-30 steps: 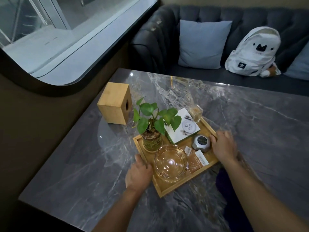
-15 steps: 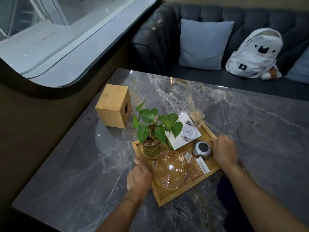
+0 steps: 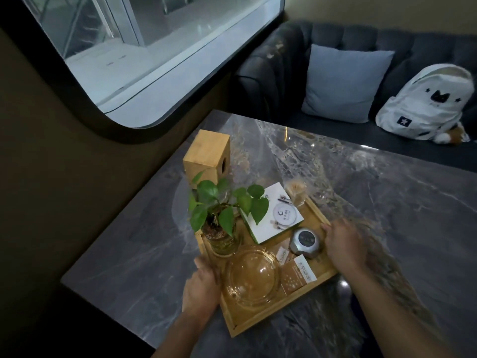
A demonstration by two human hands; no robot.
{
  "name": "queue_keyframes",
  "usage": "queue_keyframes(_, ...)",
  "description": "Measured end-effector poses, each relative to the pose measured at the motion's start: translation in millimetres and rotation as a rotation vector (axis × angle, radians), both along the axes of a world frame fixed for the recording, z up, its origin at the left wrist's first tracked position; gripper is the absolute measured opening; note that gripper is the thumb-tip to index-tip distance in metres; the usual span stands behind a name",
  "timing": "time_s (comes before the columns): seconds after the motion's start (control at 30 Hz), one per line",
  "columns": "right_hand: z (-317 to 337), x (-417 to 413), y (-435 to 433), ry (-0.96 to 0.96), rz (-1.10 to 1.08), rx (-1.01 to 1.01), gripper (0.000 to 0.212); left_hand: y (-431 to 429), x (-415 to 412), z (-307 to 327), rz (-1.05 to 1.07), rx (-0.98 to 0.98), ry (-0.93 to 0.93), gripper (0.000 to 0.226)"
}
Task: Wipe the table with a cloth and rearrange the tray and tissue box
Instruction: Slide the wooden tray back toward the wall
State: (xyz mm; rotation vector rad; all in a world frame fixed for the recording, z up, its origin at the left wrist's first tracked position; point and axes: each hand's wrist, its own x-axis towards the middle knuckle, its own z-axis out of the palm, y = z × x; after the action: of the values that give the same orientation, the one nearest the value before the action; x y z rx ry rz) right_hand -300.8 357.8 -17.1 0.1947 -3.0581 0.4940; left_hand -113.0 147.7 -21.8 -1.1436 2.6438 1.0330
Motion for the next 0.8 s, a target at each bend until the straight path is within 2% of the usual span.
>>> queue_keyframes(0.23,-3.4,33.3,-49.7,-0.047,0.171,-0.048,0.024,-19.6,62.0,-2.0,0.211,-0.05,-0.074,0.01)
queue_keyframes(0.4,-5.4,53.0,-89.4,-0.046,0.321,-0.1,0.023,-40.9,100.9,-3.0,0.15,-0.186,-0.222,0.008)
queue_keyframes(0.47,-5.2,58.3,-106.4,-0.033,0.376,-0.109,0.022,-48.2,112.7,-3.0,0.192,-0.194,-0.255,0.019)
queue_keyframes(0.53,-5.1,61.1,-123.9,-0.03,0.433,-0.118,0.022,-53.1,122.3,-3.3,0.306,-0.163,-0.194,0.027)
queue_keyframes(0.6,-6.8,62.4,-141.1,-0.03,0.48,-0.112,0.022,-58.8,129.2,-1.8,0.449,-0.137,-0.104,0.022)
queue_keyframes(0.8,-9.1,55.5,-195.4,-0.033,0.562,-0.093,0.023,-91.0,132.3,2.8,0.553,-0.098,-0.042,0.017)
